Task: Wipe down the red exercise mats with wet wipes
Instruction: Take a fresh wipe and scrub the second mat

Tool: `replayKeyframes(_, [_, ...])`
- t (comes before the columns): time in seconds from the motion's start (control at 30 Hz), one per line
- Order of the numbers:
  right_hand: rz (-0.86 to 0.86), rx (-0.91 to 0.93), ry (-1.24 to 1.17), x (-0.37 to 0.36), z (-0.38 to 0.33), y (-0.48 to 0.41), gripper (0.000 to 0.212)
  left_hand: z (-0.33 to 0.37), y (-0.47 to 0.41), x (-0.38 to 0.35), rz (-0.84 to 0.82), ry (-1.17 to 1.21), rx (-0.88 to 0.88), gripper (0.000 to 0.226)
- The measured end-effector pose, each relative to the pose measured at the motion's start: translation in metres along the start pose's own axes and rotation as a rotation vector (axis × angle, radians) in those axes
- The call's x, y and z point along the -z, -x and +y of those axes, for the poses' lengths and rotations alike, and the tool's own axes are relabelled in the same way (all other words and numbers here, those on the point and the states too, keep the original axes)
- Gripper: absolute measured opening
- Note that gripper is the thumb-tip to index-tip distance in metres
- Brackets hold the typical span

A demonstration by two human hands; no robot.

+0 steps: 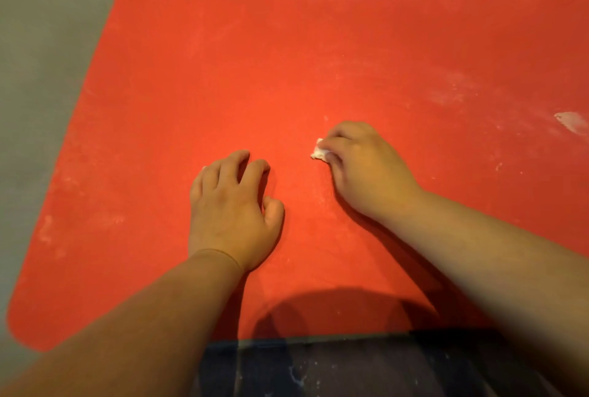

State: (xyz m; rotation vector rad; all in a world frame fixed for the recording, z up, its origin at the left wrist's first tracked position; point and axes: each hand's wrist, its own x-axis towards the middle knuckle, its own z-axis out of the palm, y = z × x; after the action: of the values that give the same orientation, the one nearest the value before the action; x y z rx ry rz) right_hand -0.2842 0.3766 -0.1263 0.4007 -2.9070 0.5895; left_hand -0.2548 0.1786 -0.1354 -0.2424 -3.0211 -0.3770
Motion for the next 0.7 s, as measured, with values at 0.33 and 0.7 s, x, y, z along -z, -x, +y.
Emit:
replayKeyframes(0.33, [0.022, -0.192, 0.139, -0.01, 0.007, -0.051, 0.025, 0.0, 0.0, 0.001, 0.005, -0.01, -0.006, 0.054])
replayKeyframes(0.7, [0.051, -0.298, 0.141, -0.003, 0.028, -0.095, 0.027, -0.002, -0.001, 0.0, 0.014, -0.01, -0.01, 0.053])
